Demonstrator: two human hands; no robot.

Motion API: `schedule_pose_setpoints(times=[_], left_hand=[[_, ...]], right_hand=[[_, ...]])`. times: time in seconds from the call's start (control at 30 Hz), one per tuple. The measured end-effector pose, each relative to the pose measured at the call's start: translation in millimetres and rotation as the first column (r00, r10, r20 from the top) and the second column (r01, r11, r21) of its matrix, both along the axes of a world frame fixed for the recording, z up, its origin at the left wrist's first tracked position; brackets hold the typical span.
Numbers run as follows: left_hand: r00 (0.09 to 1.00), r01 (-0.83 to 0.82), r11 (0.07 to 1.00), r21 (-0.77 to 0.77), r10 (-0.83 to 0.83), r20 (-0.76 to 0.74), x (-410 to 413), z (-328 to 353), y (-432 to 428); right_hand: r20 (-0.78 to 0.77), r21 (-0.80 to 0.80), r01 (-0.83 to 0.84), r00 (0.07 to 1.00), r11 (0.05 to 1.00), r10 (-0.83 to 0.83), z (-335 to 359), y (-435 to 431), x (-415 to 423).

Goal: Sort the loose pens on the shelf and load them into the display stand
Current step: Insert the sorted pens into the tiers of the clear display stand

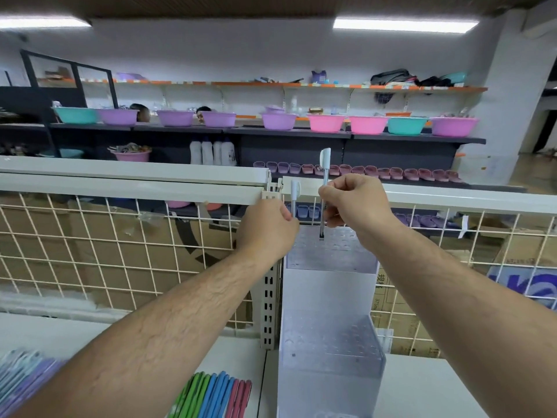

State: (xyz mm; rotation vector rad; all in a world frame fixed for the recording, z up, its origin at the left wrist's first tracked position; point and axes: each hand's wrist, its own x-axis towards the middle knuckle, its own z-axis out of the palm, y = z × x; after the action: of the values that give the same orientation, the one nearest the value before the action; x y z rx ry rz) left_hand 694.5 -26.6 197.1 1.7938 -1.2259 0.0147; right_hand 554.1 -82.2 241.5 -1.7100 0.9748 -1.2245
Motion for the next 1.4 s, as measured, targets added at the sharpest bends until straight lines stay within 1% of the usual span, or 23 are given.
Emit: schedule_pose_setpoints(times=[0.07, 0.13, 0.2, 0.27, 0.4, 0.53, 0.6, 0.67, 0.77, 1.0, 1.1, 1.2, 1.4], left_hand=[[1.0, 0.012, 1.0, 0.013, -0.013, 0.022, 2, 1, 1], [0.999, 0.036, 0.999, 0.031, -0.036, 0.011, 5, 2, 2], [0.999, 0.052, 0.998, 0.045, -0.053, 0.007, 9, 2, 4], [0.997, 0.06, 0.996, 0.066, -0.063, 0.038, 15, 1, 9], [0.977, 0.071, 0.989, 0.131, -0.095, 0.192, 24, -2, 20], [0.918, 0.029, 0.977, 0.213, -0.11, 0.38, 31, -4, 27], [0.894, 0.009, 0.969, 0.248, -0.119, 0.432, 34, -4, 30], [0.879, -0.004, 0.965, 0.261, -0.121, 0.461, 34, -4, 34], [0.884, 0.011, 0.967, 0.256, -0.129, 0.449, 36, -5, 38], [0.903, 0.055, 0.967, 0.25, -0.155, 0.401, 40, -3, 42], [0.904, 0.06, 0.967, 0.248, -0.158, 0.398, 41, -4, 43], [0.908, 0.064, 0.965, 0.253, -0.162, 0.387, 44, -6, 43], [0.911, 0.072, 0.967, 0.244, -0.163, 0.38, 45, -7, 41]], right_hand=[[0.014, 0.004, 0.013, 1.0, 1.0, -0.013, 1, 0, 1], [0.025, 0.009, 0.025, 0.999, 1.0, -0.025, 3, 1, 4], [0.015, 0.002, 0.034, 0.999, 0.999, -0.034, 4, 2, 8], [-0.012, -0.017, 0.045, 0.999, 0.999, -0.046, 4, 2, 11], [-0.066, -0.05, 0.088, 0.994, 0.995, -0.091, 0, 2, 20], [-0.09, -0.067, 0.142, 0.985, 0.988, -0.148, 1, -1, 24], [-0.086, -0.06, 0.149, 0.984, 0.987, -0.154, 2, -3, 24], [-0.116, -0.057, 0.151, 0.981, 0.987, -0.157, 1, -3, 25], [-0.197, -0.071, 0.132, 0.97, 0.989, -0.143, -1, -3, 27], [-0.311, -0.085, 0.1, 0.943, 0.991, -0.121, -9, -4, 28], [-0.389, -0.14, 0.109, 0.908, 0.984, -0.155, -14, -6, 29], [-0.407, -0.171, 0.125, 0.894, 0.977, -0.186, -16, -8, 30], [-0.399, -0.169, 0.14, 0.896, 0.976, -0.197, -16, -8, 28]])
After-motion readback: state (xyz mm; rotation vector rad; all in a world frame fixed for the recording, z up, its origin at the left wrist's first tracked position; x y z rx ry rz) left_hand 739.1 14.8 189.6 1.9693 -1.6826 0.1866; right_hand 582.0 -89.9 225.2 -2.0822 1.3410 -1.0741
